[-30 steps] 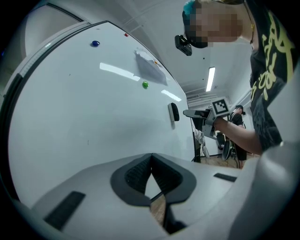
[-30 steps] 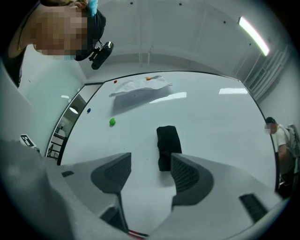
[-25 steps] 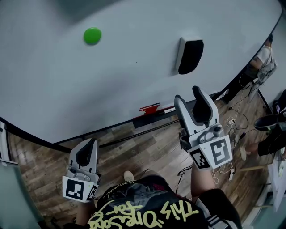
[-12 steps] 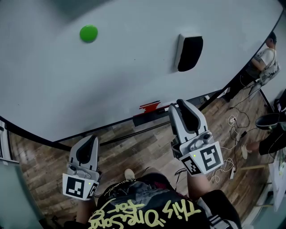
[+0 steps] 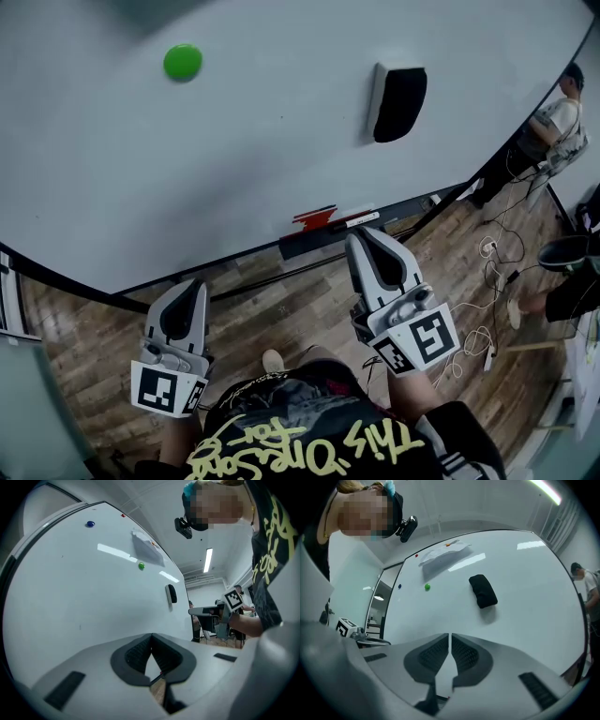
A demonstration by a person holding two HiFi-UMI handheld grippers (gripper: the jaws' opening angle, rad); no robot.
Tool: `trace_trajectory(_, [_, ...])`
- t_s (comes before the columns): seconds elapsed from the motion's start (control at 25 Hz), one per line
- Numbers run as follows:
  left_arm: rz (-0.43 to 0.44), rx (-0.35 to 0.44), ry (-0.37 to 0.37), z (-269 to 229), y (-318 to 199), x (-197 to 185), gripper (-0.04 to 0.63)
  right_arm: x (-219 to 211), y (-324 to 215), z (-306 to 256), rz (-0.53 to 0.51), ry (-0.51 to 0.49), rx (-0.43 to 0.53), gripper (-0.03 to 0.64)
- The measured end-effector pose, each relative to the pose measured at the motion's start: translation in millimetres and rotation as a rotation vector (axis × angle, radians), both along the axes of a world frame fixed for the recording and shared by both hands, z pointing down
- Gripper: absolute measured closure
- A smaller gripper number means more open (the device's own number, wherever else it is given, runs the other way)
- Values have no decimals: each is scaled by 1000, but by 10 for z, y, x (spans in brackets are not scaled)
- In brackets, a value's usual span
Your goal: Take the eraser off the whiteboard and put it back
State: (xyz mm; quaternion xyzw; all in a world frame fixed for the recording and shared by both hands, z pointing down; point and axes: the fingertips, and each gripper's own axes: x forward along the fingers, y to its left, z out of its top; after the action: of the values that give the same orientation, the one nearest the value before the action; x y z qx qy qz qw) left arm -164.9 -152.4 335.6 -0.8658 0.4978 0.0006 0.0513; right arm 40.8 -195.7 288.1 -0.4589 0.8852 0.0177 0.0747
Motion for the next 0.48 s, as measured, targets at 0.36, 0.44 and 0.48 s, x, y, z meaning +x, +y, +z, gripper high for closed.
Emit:
trace_trajectory(0.36, [20, -17, -12, 79, 19, 71, 588, -51, 144, 179, -27, 3, -28, 606])
trace_trajectory(0.44, [22, -15, -14, 66, 57, 99, 588, -59, 188, 223, -37, 9, -37, 606])
trace_trajectory(0.48, [22, -13, -16, 57, 73, 112, 588, -66, 207, 239, -45, 9, -40, 606])
